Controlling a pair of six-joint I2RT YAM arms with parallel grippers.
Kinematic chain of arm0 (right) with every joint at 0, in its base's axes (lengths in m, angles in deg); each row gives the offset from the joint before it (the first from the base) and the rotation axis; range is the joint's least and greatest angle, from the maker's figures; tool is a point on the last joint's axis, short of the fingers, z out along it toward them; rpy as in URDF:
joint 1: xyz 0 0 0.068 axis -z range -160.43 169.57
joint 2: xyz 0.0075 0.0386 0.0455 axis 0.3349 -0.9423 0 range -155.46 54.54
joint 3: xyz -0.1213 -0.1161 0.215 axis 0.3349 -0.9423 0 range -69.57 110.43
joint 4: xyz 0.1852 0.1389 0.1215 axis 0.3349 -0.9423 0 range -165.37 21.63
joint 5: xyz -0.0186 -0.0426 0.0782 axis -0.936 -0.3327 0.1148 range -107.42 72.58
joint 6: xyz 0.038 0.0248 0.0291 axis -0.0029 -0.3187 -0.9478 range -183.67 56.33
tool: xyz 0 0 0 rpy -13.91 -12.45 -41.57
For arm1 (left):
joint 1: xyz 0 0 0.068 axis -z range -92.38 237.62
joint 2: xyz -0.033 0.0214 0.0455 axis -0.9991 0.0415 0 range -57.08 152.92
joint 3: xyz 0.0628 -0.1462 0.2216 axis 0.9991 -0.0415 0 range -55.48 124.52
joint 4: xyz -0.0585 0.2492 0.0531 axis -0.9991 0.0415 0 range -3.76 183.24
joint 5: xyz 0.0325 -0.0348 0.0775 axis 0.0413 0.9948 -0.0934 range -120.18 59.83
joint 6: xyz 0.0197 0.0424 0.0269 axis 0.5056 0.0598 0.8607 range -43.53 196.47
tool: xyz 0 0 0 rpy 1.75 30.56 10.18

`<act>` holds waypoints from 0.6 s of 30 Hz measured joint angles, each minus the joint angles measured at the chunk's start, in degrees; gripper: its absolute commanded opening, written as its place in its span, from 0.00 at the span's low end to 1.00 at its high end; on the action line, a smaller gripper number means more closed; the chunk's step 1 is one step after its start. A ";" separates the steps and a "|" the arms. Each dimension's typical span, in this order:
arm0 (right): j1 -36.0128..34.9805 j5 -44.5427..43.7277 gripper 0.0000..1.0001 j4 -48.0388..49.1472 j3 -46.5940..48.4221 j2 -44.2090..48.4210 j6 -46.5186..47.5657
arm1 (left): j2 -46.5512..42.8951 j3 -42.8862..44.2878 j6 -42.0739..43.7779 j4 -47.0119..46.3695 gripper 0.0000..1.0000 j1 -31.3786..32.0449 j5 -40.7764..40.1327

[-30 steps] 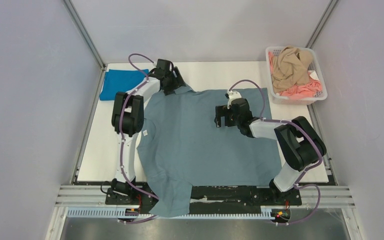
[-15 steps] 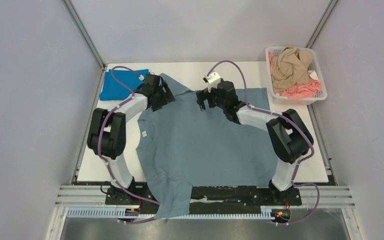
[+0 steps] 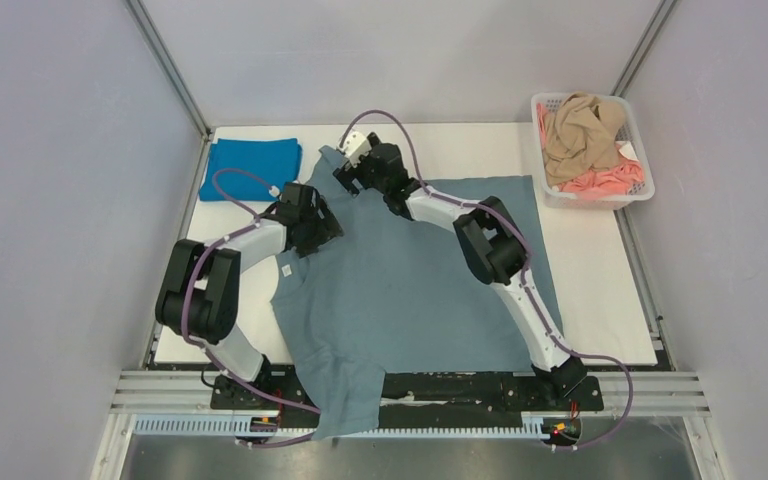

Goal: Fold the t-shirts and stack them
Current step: Flatten out the tshirt

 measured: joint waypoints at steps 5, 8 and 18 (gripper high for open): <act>-1.31 -0.50 0.98 -0.09 3.76 -6.56 7.69 | -2.64 -2.84 -1.44 0.92 0.84 0.00 -2.29; -1.95 -0.63 0.98 -0.09 4.55 -7.23 12.26 | -2.69 -2.89 -1.62 0.81 0.84 0.00 -2.34; -2.27 -8.02 0.98 -2.14 9.79 -10.12 23.04 | -3.17 -3.43 -2.36 0.81 0.84 0.09 -4.37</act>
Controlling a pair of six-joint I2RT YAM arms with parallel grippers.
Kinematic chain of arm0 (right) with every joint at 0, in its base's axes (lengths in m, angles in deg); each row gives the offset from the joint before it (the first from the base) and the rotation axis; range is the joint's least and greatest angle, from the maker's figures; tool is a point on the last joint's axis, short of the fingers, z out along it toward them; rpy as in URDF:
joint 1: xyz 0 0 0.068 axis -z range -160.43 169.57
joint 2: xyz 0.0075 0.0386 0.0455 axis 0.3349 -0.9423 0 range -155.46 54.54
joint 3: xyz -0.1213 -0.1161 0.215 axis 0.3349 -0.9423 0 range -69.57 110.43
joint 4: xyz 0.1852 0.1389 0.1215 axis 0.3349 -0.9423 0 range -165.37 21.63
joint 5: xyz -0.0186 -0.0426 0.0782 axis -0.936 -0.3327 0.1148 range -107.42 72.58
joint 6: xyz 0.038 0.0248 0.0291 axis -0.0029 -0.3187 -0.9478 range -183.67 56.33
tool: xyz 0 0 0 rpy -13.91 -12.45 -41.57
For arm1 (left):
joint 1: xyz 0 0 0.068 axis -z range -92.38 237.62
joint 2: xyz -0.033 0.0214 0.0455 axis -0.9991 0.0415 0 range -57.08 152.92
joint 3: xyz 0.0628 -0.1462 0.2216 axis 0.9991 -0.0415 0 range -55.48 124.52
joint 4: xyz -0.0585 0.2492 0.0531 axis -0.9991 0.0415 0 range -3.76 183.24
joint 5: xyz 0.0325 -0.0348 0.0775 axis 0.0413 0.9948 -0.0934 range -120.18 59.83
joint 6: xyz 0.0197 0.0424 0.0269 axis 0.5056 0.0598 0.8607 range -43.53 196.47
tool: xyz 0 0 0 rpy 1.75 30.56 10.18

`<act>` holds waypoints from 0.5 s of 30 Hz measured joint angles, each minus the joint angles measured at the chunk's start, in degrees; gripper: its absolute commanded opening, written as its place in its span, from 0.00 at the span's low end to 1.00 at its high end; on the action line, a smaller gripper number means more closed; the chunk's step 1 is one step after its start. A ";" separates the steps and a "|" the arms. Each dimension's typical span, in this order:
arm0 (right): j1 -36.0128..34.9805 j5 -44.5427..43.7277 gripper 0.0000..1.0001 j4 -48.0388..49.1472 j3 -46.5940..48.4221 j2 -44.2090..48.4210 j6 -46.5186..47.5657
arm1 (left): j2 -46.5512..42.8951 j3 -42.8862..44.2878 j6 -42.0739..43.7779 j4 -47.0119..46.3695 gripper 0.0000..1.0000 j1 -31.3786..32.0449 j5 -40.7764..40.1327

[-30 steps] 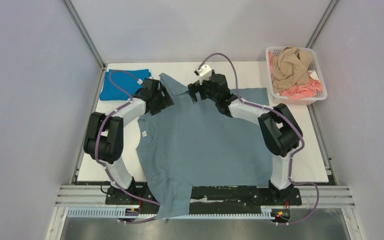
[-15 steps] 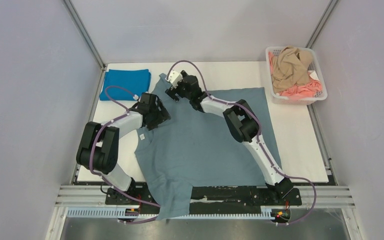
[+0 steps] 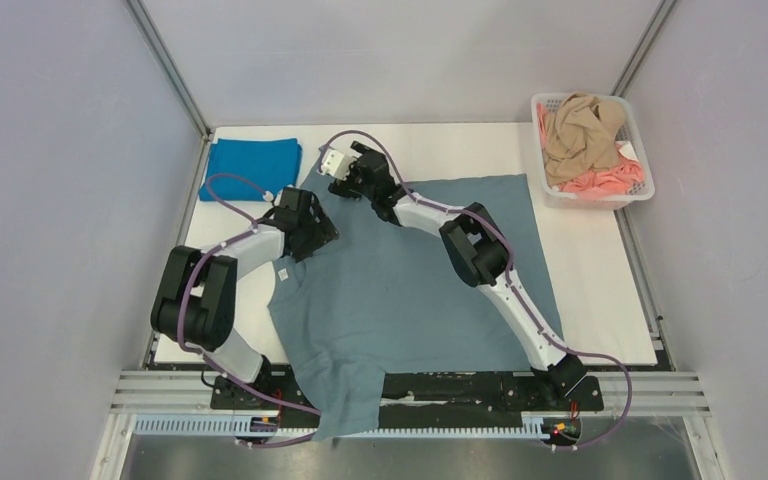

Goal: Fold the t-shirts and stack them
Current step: Flatten out the tshirt

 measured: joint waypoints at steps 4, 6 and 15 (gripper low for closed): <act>0.39 -1.38 0.98 0.39 0.59 -0.39 0.76 | -0.39 -0.61 -0.02 -0.35 0.84 0.00 -0.74; 0.76 -2.62 0.98 0.92 0.59 -0.52 1.27 | -0.39 -0.61 -0.02 -0.35 0.84 0.00 -0.83; 5.25 -3.56 0.98 3.26 0.37 -0.90 -1.64 | -0.68 -0.90 -0.02 -0.42 0.84 0.02 -1.36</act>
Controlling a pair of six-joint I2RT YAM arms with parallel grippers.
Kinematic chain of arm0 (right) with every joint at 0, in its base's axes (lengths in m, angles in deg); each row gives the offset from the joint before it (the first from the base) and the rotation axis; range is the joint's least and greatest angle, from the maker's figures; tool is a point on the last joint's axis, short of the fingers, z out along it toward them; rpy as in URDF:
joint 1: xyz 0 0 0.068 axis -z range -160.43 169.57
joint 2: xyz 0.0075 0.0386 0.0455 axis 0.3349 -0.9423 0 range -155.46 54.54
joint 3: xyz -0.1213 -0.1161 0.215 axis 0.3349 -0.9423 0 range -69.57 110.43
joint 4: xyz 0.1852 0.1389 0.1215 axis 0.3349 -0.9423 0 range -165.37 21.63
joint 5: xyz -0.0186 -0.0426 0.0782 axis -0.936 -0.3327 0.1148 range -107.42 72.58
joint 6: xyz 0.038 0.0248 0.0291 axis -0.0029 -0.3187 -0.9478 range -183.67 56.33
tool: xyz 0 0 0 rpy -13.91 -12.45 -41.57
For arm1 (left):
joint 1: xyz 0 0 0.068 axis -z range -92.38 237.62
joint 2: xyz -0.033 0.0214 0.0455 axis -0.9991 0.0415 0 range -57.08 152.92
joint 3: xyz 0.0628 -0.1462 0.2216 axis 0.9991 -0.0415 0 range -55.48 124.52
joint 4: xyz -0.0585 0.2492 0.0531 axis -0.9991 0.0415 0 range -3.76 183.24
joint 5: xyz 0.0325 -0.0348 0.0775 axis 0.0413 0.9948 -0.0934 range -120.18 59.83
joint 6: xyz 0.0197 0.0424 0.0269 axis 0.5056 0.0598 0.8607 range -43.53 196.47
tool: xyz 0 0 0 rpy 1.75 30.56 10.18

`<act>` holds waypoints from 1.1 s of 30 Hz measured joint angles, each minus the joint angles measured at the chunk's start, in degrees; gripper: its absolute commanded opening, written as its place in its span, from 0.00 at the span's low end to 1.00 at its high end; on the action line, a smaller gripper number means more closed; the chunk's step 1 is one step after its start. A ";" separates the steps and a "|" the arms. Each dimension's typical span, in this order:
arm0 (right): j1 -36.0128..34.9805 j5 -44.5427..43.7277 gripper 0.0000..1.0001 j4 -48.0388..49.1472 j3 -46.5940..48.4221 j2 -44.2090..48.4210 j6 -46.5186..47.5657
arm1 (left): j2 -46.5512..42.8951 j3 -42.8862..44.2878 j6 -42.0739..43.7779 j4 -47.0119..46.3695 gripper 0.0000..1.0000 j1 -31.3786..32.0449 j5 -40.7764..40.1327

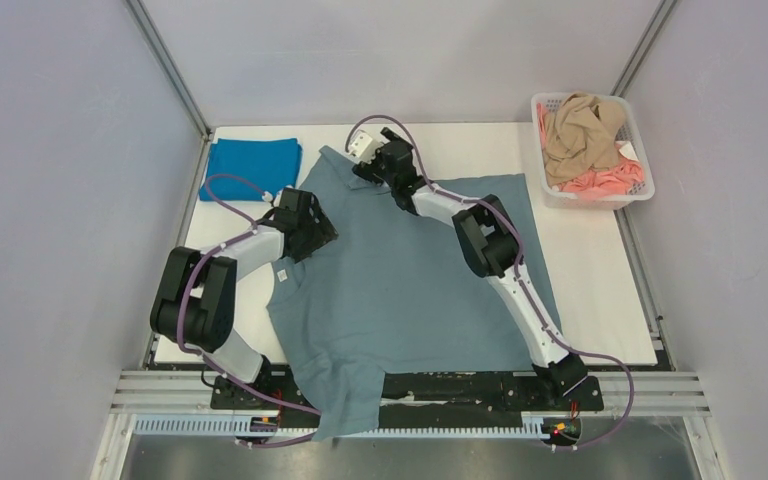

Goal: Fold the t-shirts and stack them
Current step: Flatten out the tshirt

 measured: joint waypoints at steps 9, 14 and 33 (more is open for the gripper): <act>-1.51 9.55 0.98 2.34 -10.51 9.40 -6.73 | -0.11 -0.09 0.00 0.04 0.84 0.00 -0.39; -4.96 14.03 0.98 3.19 -10.93 11.54 -5.16 | -0.66 -0.59 0.00 0.07 0.84 0.00 -0.44; -5.03 6.47 0.98 -2.67 -1.29 1.31 9.73 | -1.44 -1.38 0.00 0.33 0.84 0.00 -1.62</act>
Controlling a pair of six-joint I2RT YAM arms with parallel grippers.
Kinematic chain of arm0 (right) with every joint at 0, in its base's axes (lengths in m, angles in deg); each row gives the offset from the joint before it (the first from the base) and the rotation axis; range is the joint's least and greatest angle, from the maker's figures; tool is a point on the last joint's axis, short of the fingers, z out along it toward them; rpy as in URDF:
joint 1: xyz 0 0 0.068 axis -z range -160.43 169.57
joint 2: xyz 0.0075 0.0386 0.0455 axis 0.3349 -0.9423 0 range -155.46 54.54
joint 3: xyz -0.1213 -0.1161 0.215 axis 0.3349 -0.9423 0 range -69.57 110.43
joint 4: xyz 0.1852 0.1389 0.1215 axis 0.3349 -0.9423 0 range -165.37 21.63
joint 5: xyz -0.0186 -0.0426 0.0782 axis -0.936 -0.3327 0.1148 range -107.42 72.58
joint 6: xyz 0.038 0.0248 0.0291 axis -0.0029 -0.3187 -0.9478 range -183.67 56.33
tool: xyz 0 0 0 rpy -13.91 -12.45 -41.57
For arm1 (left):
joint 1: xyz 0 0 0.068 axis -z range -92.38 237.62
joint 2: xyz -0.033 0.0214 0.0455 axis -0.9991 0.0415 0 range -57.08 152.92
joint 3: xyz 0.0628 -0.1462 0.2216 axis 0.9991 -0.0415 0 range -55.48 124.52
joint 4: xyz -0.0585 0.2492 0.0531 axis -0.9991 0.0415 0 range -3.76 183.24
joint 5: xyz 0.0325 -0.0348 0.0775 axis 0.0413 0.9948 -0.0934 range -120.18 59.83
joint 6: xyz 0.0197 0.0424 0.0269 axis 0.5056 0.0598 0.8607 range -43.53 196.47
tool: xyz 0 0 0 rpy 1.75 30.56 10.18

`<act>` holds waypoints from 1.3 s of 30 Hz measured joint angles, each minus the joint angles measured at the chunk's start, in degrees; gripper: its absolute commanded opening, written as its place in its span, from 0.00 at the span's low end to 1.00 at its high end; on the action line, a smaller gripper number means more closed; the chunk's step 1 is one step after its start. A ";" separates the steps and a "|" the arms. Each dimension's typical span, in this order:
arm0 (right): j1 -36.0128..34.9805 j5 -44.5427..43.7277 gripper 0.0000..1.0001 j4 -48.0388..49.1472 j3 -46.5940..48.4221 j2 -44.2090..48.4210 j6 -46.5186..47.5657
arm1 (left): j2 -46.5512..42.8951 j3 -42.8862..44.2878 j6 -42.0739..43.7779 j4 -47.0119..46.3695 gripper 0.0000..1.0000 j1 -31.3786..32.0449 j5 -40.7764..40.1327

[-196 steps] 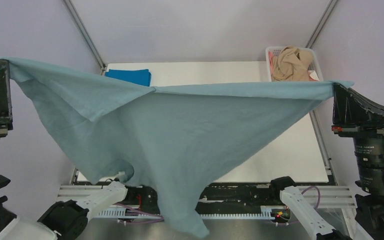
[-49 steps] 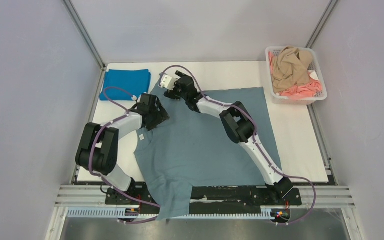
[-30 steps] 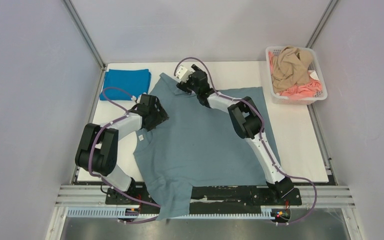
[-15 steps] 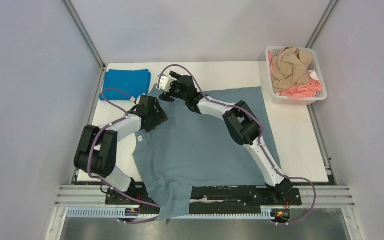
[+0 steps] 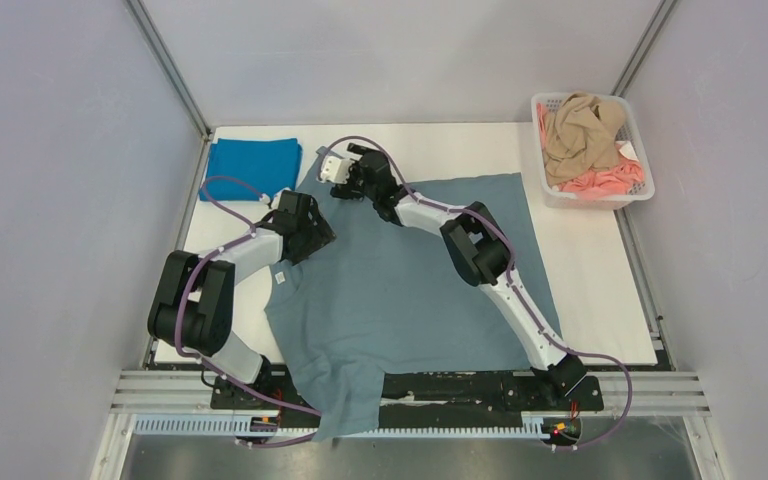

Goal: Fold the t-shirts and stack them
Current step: Flatten out the tshirt

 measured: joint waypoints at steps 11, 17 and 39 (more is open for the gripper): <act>11.37 -2.71 0.98 6.29 4.68 -3.69 -7.34 | 0.28 0.68 0.00 1.92 0.85 0.02 -3.28; 18.27 -2.93 0.98 11.85 -7.96 3.45 -18.23 | 2.16 3.23 0.07 3.52 0.85 0.00 -3.30; 14.25 -8.83 0.98 14.21 -88.11 66.79 -57.88 | 3.50 5.90 0.42 2.73 0.84 -0.07 4.83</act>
